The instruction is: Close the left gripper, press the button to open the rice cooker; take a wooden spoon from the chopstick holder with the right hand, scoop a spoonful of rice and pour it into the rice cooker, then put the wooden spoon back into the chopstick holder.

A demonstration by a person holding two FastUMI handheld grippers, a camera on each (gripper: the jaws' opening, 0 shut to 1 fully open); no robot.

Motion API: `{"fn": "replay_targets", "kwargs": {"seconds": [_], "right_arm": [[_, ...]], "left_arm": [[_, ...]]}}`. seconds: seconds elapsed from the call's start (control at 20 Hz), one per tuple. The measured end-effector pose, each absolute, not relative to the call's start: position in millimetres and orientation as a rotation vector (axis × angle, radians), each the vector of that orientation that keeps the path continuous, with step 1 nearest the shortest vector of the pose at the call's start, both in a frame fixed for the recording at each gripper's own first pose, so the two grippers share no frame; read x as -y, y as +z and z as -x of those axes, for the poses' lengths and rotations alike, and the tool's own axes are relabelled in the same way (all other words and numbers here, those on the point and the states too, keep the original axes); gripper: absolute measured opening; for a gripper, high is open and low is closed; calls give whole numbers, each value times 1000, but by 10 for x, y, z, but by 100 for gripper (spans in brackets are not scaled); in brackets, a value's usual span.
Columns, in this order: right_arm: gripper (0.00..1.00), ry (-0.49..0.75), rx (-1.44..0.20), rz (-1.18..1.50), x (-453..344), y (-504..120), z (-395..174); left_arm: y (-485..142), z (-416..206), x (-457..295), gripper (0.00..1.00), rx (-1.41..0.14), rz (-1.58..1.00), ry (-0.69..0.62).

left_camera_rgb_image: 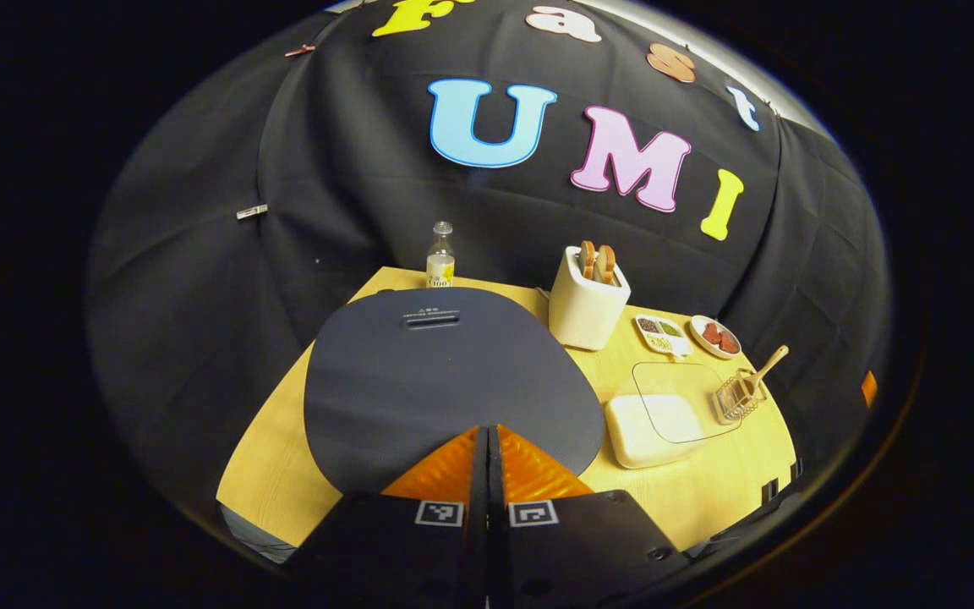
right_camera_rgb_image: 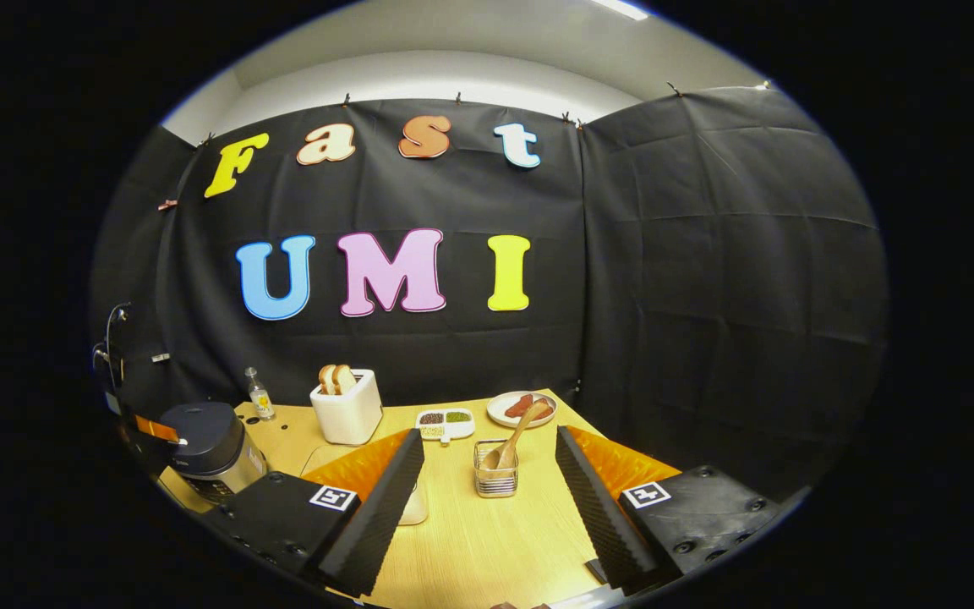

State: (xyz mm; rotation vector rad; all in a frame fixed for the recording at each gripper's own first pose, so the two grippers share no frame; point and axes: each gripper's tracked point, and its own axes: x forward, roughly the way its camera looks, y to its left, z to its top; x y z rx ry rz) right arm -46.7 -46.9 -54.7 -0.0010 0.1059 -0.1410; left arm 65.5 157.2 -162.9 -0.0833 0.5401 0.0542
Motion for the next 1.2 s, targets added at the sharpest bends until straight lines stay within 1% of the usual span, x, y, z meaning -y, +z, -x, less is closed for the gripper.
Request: {"fn": "replay_targets", "kwargs": {"seconds": [0.15,0.4,0.55,0.8,0.9,1.05,1.1,1.2], "right_arm": [[98,-134,-115,7,429,-595,439],[98,-112,-135,12,338,-668,393],[98,-95,-146,11,290,-704,336],[98,-66,-157,15,271,-696,197],[98,-61,-154,18,296,-666,81],[98,-53,-146,20,354,-618,-129],[98,-50,-145,17,365,-609,-211],[98,-39,-148,4,377,-614,-371]], "left_arm": [[-1691,-649,-1570,6,-549,99,51],[-1690,-646,-1559,6,-547,195,54],[-1754,-628,-1560,6,-577,105,43],[-1587,-630,-1554,6,-501,53,70],[-1191,-643,-1546,6,-369,51,107],[-358,-593,-1602,7,-162,46,202],[-163,-550,-1606,7,-123,40,226],[-64,-458,-1522,7,-101,23,253]]}}
